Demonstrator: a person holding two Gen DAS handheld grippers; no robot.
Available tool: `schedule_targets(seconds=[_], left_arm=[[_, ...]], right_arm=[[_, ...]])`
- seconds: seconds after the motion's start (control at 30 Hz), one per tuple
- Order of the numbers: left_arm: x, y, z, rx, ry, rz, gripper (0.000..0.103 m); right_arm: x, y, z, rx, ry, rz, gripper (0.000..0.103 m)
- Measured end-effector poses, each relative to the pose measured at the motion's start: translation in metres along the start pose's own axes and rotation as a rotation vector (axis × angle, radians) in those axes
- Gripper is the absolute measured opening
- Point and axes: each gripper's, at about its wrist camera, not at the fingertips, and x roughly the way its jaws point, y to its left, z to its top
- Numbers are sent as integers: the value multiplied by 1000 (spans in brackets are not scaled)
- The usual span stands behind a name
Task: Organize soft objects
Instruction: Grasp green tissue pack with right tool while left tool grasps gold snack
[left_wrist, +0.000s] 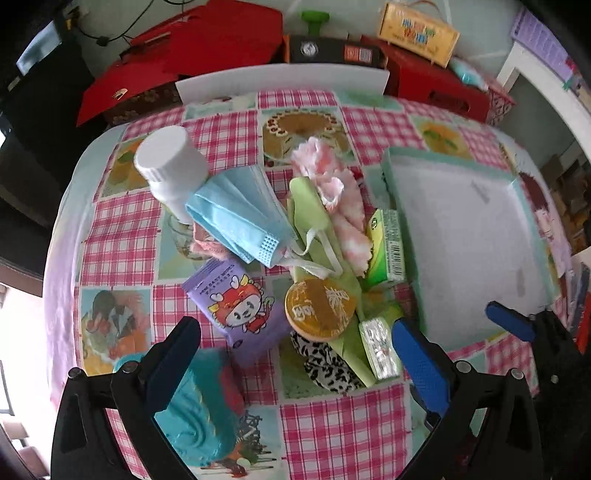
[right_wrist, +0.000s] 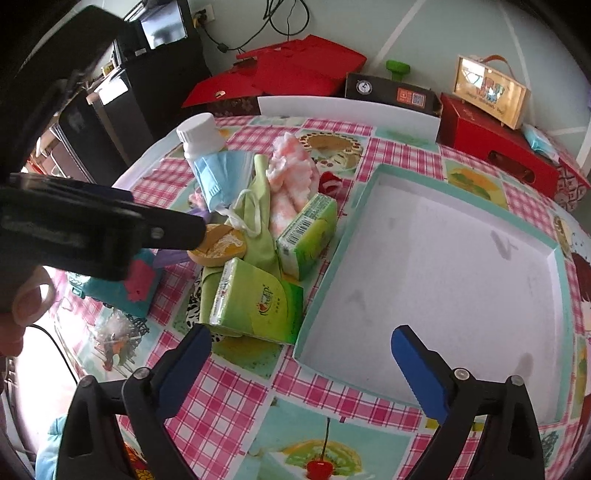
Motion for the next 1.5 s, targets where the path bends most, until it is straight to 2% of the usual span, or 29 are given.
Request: schedule_targets(seconds=[0.13,0.23,0.27,0.33,0.53,0.63,0.73,0.87,1.03,1.17,1.5], left_arm=[[13,-6,4,14,36,7,101],[22,-6,7,0,52,13,85],[23,-5,7,-7,55,10,83],[25,-5,8,-17,52,12,83],[32,-7,8,-26,63,7,80],[39,-7,9,-39,78,7,68],[41,-6,8,-56,79,-11,64],[37,-4,8,-76,71,-38,51],[26,2,2,-118,36,-63,51],[15,10,-3,-157,8,-82,51],[-21,37,-12,-236,-85,-117,51]], right_arm=[[4,0,0,-18,17,15,99],[8,2,0,-45,30,26,97],[9,3,-1,-53,35,30,95],[12,5,-1,-68,47,36,90],[16,5,-3,-85,60,41,90],[18,3,-3,-87,61,40,90],[18,2,-4,-84,64,41,90],[17,2,-4,-84,64,45,90],[16,11,-4,-131,57,58,89],[18,21,-5,-195,55,52,79],[23,36,2,-381,50,44,75]])
